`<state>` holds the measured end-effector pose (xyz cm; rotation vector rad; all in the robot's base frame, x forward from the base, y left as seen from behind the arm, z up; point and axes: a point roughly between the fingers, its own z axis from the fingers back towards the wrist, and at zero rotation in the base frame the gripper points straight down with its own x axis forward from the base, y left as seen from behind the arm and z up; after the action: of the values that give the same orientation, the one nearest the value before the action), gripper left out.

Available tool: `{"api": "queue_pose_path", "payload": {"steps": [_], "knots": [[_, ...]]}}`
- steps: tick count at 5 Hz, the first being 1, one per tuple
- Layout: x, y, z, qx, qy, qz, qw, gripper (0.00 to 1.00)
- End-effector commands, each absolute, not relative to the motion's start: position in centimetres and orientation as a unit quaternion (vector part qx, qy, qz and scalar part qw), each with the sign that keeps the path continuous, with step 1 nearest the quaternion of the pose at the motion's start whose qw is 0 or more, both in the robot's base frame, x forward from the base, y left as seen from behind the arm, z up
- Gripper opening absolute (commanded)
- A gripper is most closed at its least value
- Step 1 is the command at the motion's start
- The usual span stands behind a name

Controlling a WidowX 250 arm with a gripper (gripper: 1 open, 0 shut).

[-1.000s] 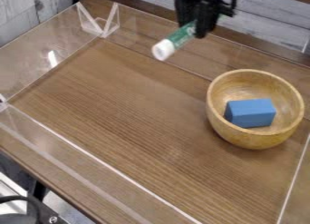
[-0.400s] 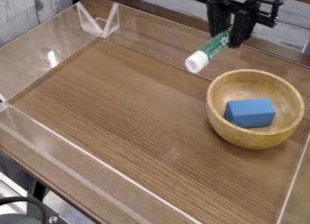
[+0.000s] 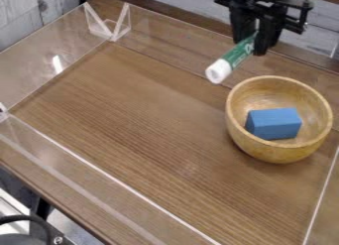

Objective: Put the green marker in the brown bowl

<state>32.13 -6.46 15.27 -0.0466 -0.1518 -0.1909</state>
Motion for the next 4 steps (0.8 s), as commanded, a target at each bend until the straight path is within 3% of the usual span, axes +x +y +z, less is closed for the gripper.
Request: {"api": "queue_pose_path", "payload": {"steps": [1,4], "knots": [[32.1,-7.3,16.7,-0.025,-0.103,-0.099,0.989,0.00],[32.2,-8.8,15.5,-0.029,-0.109,-0.105,0.988,0.00]]}}
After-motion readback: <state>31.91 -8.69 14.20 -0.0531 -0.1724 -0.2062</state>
